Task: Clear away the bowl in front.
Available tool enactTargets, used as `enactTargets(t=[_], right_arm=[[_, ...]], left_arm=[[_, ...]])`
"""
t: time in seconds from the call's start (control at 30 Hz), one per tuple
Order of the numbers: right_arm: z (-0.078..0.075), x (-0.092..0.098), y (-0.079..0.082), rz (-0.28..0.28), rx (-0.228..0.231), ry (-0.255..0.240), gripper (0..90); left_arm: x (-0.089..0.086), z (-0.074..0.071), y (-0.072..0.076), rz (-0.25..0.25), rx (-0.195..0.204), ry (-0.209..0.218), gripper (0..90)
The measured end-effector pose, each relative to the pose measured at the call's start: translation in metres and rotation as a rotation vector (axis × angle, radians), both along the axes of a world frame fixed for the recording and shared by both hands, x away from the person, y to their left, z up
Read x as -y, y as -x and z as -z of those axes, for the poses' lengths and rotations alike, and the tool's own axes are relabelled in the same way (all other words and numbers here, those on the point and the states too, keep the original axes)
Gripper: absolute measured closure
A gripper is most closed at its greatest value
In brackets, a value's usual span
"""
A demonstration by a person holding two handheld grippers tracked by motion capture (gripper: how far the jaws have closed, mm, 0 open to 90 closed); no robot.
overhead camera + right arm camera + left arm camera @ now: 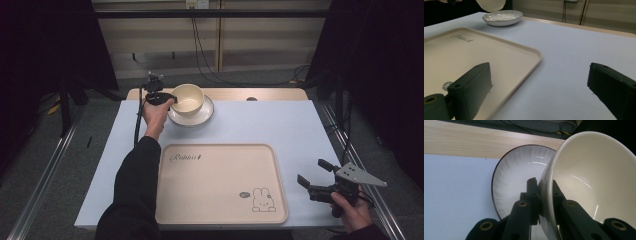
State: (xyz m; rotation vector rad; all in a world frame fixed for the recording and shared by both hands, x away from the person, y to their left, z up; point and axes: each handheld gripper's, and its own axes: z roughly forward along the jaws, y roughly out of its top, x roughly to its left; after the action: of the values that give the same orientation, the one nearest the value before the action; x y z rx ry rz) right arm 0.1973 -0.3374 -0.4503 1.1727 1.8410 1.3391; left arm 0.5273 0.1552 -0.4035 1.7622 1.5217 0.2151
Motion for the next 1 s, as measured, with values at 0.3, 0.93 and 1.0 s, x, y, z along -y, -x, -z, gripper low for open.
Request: enactTargets(t=[0.3, 0.93, 1.0], right_arm=[[0.0, 0.0, 0.0, 0.004, 0.001, 0.002, 5.0], [0.0, -0.001, 0.0, 0.01, 0.006, 0.017, 5.0], [0.0, 0.0, 0.0, 0.009, 0.005, 0.017, 5.0]], left_arm=[[-0.006, -0.004, 0.011, 0.054, 0.013, 0.017, 83.3], [0.005, -0.016, 0.033, 0.172, 0.011, 0.017, 83.3], [0.007, -0.016, 0.035, 0.187, 0.002, 0.023, 83.3]])
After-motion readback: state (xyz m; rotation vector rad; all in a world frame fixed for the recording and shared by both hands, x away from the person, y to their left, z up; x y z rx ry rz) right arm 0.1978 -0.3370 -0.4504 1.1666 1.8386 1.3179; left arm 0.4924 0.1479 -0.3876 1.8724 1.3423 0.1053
